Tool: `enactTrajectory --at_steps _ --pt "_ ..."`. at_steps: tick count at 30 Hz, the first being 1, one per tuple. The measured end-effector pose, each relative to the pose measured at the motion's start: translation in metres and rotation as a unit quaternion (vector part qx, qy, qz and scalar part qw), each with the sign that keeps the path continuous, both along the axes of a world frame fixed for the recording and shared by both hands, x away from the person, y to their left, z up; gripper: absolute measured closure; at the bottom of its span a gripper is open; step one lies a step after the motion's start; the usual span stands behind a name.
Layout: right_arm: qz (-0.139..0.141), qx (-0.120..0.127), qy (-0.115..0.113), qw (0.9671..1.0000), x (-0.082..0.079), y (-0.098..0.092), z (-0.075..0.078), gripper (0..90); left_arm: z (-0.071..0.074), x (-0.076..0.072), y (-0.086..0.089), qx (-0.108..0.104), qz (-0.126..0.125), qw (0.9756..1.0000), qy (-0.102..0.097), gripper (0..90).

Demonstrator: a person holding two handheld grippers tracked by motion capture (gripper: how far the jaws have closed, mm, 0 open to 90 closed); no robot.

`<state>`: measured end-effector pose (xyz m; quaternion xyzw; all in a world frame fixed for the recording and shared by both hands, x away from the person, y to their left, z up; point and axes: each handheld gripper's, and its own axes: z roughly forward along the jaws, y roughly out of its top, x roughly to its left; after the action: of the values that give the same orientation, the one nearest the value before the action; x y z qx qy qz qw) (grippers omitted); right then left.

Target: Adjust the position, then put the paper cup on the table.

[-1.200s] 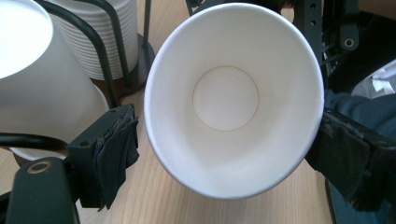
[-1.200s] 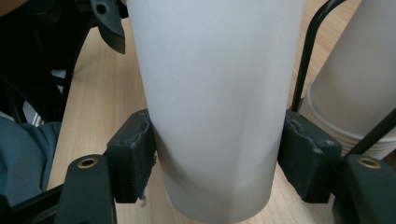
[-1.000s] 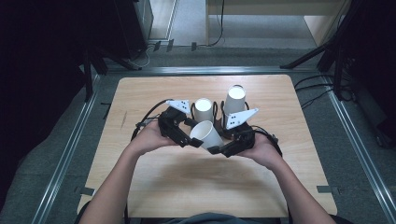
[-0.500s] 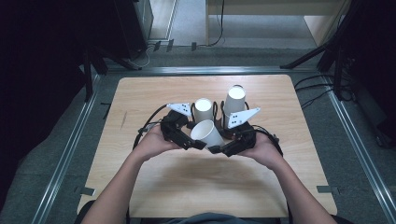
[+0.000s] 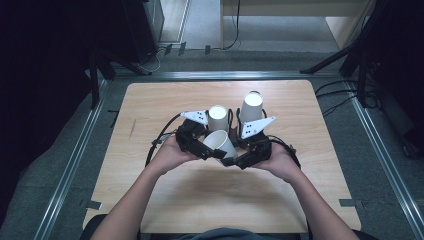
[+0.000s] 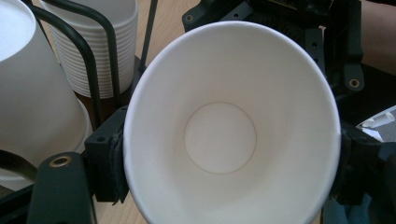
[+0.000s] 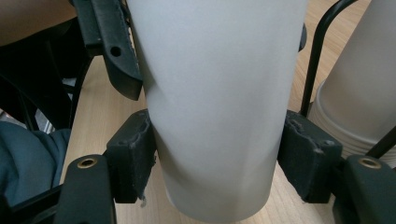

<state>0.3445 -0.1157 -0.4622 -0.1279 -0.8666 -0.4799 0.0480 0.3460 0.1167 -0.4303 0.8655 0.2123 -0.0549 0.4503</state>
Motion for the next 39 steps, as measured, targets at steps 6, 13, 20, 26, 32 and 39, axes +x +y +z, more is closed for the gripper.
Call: enactTrajectory --at_steps 6,13,20,26,32,39 --pt "0.002 -0.001 0.005 1.0 0.001 0.0 -0.001 33.0 0.0 -0.001 0.0 0.01 -0.001 0.9999 -0.005 24.0" --pt "0.002 -0.001 0.011 0.9999 0.0 0.0 -0.001 31.0 0.001 -0.002 0.0 0.01 -0.003 0.9999 -0.004 24.6" --pt "-0.01 -0.006 0.013 0.9999 0.002 -0.005 0.0 24.9 0.005 0.0 0.006 0.0 0.0 1.0 0.0 24.5" --pt "-0.014 -0.01 0.01 0.9998 0.001 -0.011 0.0 24.3 0.009 0.0 0.012 0.004 0.006 0.9999 -0.011 24.5" --pt "-0.019 -0.008 0.001 0.9998 -0.001 -0.019 0.004 24.3 0.008 0.001 0.018 0.014 0.003 0.9999 -0.008 24.5" --pt "-0.024 -0.017 -0.006 0.9995 -0.004 -0.03 0.006 24.1 0.008 0.001 0.025 0.023 -0.007 0.9997 -0.011 24.4"
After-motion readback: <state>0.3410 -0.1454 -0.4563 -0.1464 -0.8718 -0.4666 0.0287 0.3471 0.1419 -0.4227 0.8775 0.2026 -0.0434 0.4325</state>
